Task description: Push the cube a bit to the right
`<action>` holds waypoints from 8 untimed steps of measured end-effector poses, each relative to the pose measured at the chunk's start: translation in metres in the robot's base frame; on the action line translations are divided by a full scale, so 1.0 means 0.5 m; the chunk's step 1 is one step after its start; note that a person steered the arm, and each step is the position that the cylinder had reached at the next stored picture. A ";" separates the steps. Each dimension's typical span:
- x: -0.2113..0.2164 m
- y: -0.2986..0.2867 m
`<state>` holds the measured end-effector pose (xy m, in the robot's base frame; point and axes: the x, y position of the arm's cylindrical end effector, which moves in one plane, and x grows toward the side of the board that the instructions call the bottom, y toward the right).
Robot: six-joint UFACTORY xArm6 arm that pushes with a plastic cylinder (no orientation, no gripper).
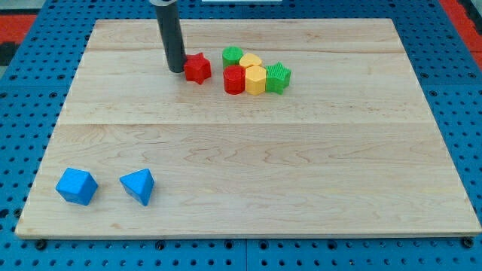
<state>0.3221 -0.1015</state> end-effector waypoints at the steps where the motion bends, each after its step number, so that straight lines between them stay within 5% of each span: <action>1: 0.000 0.029; 2: 0.000 0.043; 3: 0.000 -0.108; 4: 0.103 -0.351; 8: 0.327 -0.407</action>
<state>0.4855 -0.3049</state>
